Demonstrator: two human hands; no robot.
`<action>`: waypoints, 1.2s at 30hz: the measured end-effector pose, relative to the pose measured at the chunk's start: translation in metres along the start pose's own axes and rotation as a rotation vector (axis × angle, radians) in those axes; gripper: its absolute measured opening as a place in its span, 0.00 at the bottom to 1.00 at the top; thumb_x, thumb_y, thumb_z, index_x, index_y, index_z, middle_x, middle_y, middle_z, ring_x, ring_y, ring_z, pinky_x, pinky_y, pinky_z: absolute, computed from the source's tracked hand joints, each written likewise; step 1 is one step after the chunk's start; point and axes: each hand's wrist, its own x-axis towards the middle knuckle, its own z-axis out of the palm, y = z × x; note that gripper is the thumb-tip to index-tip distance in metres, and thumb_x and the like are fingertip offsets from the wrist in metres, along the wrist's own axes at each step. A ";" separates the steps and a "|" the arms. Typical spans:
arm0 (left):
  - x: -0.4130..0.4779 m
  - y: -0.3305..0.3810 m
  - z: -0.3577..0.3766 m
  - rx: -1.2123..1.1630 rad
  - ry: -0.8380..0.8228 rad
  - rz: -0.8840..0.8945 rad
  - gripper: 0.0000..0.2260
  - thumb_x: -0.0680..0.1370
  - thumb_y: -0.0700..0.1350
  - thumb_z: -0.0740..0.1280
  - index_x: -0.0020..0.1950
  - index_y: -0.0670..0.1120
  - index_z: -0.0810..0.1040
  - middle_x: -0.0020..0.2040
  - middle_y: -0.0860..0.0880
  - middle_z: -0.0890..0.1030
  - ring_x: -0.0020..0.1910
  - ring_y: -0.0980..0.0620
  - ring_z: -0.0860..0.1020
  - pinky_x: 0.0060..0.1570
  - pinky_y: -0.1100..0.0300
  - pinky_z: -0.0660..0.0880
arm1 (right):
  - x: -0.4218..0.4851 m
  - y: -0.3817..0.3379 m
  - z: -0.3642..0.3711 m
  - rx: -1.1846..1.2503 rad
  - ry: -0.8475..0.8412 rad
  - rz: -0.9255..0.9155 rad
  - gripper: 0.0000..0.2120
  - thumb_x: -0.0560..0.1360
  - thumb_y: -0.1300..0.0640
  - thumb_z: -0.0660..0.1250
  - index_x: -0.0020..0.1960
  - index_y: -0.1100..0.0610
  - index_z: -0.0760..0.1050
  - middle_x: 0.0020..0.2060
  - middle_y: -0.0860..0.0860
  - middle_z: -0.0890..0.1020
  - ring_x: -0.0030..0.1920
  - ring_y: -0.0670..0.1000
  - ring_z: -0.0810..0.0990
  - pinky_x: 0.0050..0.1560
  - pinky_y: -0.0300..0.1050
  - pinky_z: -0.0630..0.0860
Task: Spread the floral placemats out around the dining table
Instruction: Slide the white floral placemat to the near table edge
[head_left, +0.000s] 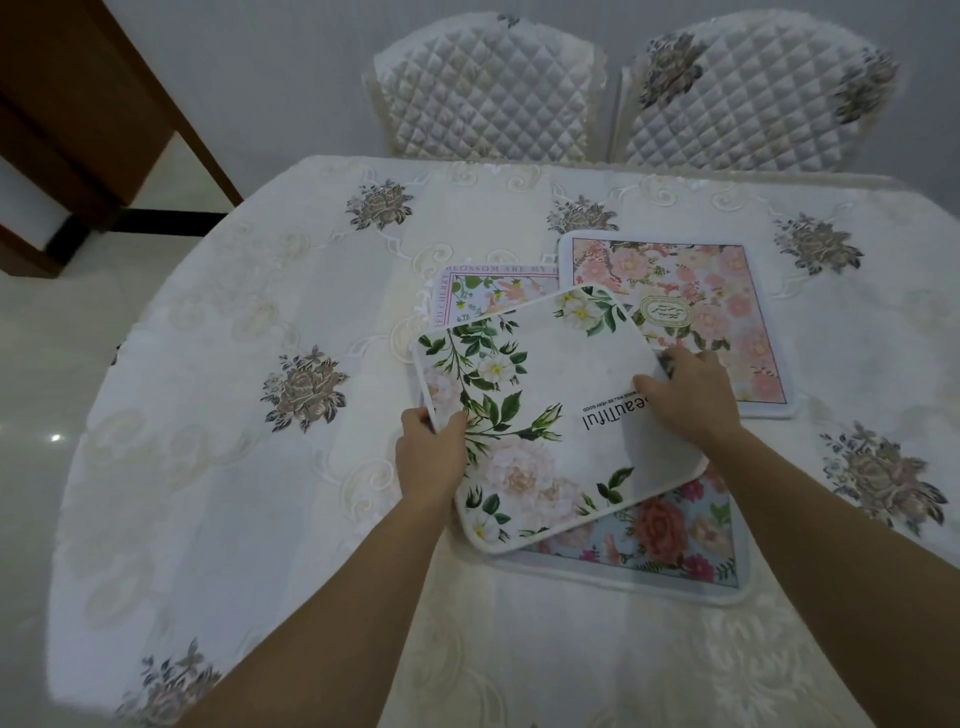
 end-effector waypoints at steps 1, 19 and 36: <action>0.001 -0.001 0.001 0.027 0.010 0.034 0.11 0.76 0.51 0.66 0.55 0.48 0.71 0.50 0.46 0.78 0.48 0.47 0.77 0.47 0.51 0.75 | 0.002 0.000 -0.001 0.028 -0.017 -0.006 0.27 0.72 0.44 0.66 0.66 0.57 0.71 0.59 0.61 0.74 0.59 0.63 0.73 0.59 0.59 0.74; -0.024 -0.001 -0.048 0.034 0.078 0.286 0.08 0.81 0.49 0.62 0.50 0.45 0.73 0.40 0.48 0.76 0.39 0.48 0.74 0.42 0.52 0.71 | -0.096 -0.008 -0.007 0.444 -0.037 -0.011 0.09 0.81 0.53 0.60 0.54 0.59 0.70 0.43 0.52 0.77 0.44 0.53 0.77 0.42 0.45 0.68; -0.012 -0.038 -0.187 0.030 -0.067 0.334 0.10 0.80 0.50 0.64 0.50 0.42 0.75 0.42 0.45 0.76 0.40 0.47 0.72 0.43 0.51 0.70 | -0.226 -0.073 0.058 0.549 0.068 0.052 0.11 0.79 0.53 0.62 0.53 0.61 0.75 0.46 0.56 0.80 0.46 0.57 0.79 0.43 0.49 0.72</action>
